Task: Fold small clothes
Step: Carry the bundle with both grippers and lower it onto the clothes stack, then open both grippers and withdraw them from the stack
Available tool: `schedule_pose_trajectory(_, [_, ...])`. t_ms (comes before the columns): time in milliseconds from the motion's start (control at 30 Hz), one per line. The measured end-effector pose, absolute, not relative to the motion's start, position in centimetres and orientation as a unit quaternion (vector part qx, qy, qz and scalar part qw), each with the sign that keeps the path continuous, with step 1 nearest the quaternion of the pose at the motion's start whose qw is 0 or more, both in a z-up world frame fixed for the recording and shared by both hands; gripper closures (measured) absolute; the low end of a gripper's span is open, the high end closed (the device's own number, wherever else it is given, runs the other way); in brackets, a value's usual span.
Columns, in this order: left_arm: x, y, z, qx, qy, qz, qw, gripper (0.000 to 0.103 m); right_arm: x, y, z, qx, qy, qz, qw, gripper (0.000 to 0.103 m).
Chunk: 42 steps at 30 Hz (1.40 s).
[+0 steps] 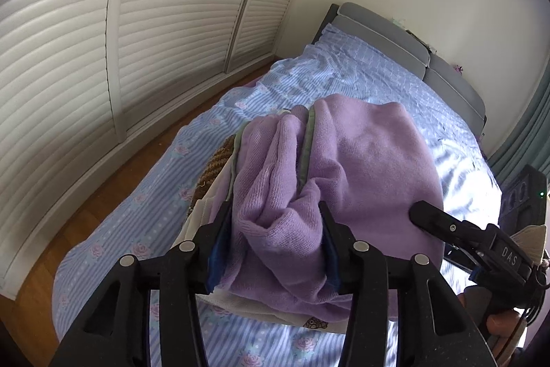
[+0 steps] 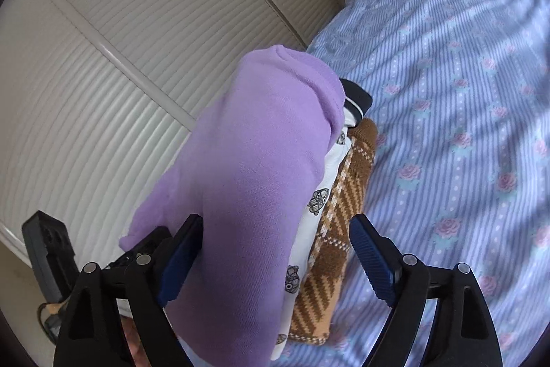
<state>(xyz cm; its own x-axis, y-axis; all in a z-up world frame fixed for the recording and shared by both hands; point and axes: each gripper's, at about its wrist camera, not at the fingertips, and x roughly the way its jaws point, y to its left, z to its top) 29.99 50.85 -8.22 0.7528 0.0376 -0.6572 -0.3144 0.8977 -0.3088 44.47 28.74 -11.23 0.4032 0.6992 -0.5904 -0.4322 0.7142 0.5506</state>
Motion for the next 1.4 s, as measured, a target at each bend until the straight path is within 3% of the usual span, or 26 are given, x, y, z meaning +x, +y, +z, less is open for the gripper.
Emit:
schedule_pose_trajectory(233, [26.6, 47.3, -3.9, -0.141, 0.256, 0.129, 0.948, 0.039, 42.2, 28.2, -4.8, 0.042, 0.290, 0.367, 0.883, 0.018])
schedule_pose_trajectory(367, [25.4, 44.2, -2.9, -0.108, 0.219, 0.090, 0.966, 0.030, 43.2, 29.1, -3.8, -0.001, 0.268, 0.416, 0.869, 0.018])
schedule_pose_trajectory(733, [28.9, 43.3, -7.2, -0.107, 0.277, 0.095, 0.950, 0.028, 43.7, 32.8, -5.9, -0.124, 0.290, 0.461, 0.829, 0.018])
schedule_pose_trajectory(967, [29.0, 44.3, -9.3, -0.121, 0.283, 0.103, 0.946, 0.023, 45.7, 33.5, -8.2, -0.108, 0.338, 0.456, 0.816, 0.015])
schedule_pose_trajectory(1400, [25.8, 40.7, -3.3, -0.098, 0.272, 0.117, 0.950, 0.021, 39.4, 29.1, -2.3, -0.105, 0.264, 0.383, 0.879, 0.013])
